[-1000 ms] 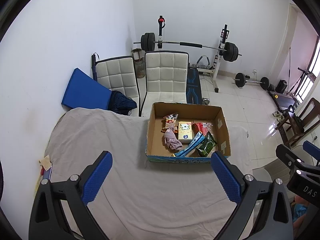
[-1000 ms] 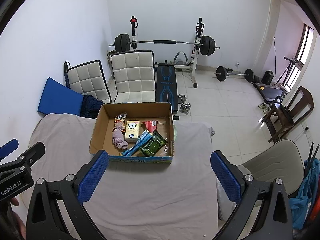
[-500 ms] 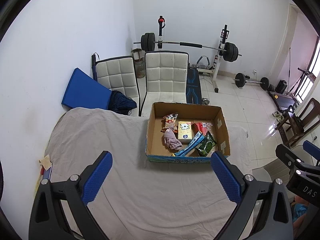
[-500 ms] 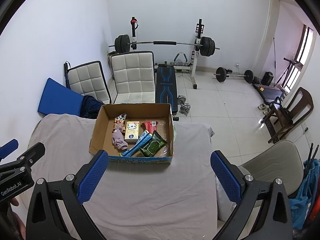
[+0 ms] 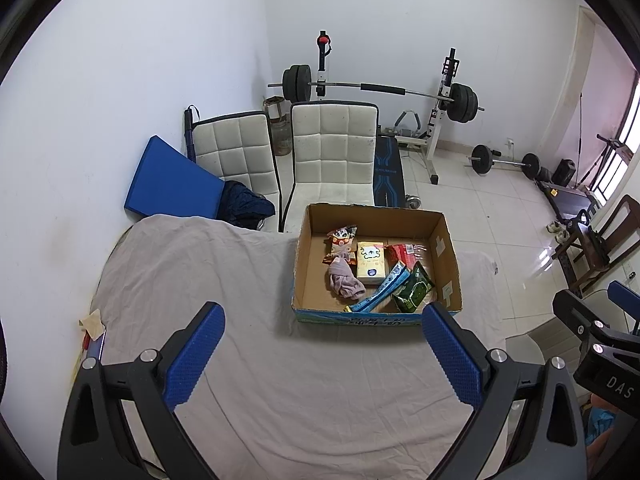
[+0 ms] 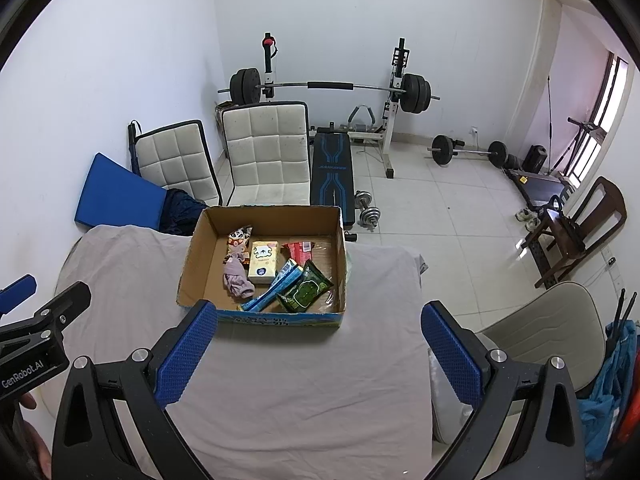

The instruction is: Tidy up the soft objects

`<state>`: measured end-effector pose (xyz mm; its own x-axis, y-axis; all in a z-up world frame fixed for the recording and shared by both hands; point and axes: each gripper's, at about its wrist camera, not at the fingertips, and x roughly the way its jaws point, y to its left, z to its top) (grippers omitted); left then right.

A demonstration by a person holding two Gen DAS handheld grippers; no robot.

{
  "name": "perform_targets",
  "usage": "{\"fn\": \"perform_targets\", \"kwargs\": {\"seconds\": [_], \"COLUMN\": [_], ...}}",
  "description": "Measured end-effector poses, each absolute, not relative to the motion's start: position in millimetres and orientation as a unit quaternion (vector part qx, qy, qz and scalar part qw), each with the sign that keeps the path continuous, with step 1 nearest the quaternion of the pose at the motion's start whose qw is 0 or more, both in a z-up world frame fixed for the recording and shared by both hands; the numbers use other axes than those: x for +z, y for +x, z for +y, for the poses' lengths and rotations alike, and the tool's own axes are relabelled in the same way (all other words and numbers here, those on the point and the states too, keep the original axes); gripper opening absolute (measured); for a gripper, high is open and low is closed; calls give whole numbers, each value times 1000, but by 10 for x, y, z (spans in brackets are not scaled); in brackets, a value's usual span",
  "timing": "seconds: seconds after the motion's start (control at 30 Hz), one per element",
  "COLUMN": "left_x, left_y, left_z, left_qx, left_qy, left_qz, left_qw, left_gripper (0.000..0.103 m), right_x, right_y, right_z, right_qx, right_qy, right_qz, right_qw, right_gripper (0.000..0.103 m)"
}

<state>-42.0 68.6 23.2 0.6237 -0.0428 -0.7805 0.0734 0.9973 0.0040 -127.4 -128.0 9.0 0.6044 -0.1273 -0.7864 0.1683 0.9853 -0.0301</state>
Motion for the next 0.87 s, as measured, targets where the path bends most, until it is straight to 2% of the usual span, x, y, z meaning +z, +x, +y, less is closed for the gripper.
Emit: {"fn": "perform_targets", "kwargs": {"seconds": [0.87], "left_x": [218], "left_y": [-425], "left_z": [702], "left_qx": [-39], "left_qy": [14], "left_qz": [433], "left_qw": [900], "left_gripper": [101], "right_x": [155], "right_y": [-1393], "right_z": [-1340], "right_qx": [-87], "right_qy": [18], "right_qz": [431], "right_qw": [898], "right_gripper": [103]}}
